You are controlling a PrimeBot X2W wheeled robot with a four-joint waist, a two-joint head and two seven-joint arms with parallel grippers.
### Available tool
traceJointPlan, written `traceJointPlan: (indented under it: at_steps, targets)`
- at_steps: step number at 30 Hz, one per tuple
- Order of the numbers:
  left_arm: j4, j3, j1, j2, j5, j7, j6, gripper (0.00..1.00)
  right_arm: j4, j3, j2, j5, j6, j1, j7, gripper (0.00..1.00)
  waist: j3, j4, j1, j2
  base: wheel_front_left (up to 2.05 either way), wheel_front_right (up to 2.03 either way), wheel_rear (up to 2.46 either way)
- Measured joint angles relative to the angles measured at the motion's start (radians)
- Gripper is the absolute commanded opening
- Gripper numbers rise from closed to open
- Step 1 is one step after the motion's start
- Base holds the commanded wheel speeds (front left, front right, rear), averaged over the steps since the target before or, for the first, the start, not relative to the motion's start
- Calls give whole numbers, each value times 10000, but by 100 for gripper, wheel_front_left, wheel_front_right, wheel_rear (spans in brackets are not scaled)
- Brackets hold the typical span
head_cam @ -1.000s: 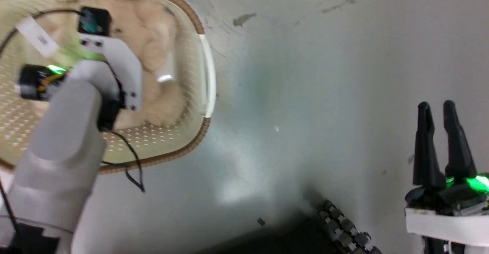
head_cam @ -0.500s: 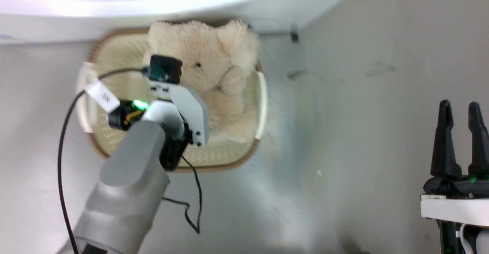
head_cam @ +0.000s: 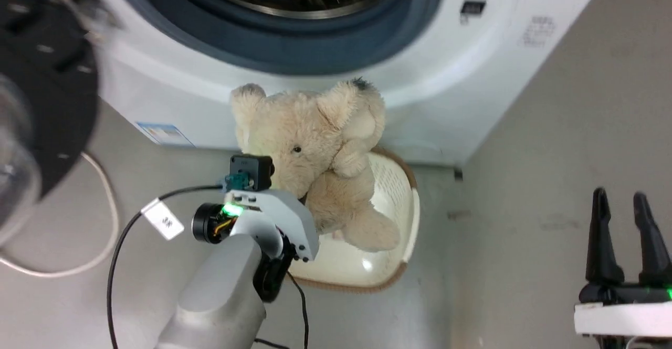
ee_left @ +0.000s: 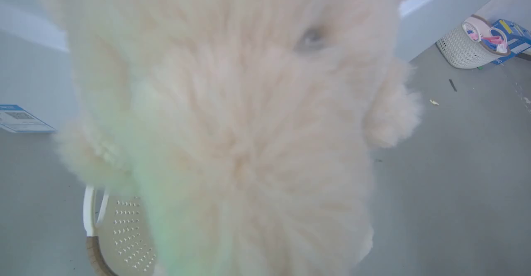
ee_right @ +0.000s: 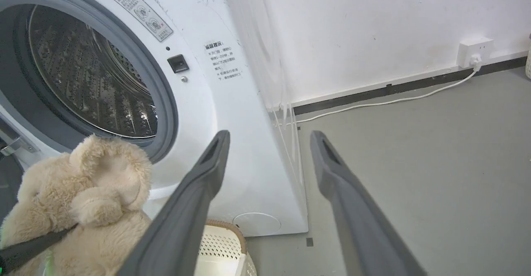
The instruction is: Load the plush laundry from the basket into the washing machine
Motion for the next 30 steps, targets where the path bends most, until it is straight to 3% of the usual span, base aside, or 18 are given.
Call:
traceJointPlan:
  at_steps: [8, 11, 18, 30]
  targets:
    - [-579, 21, 170, -111, -35, -1620, 88, 0, 192, 146, 0, -69, 0, 341, 0, 100, -1569, 550, 0, 0, 0, 0, 0]
    - [-863, 261, 160, -104, 82, -1791, 169, 0, 184, 198, 0, -153, 0, 341, 0, 100, -1698, 511, 0, 0, 0, 0, 0]
    - [-1607, 966, -179, 207, 640, -1802, 155, 0, 165, 453, 0, -320, 0, 229, 0, 100, -1308, 99, 3, 0, 0, 0, 0]
    - [-1914, 2067, -2090, 1302, 2050, -1848, -368, 0, -188, 727, 0, -345, 0, -723, 2, 100, 405, -977, 5, 0, 0, 0, 0]
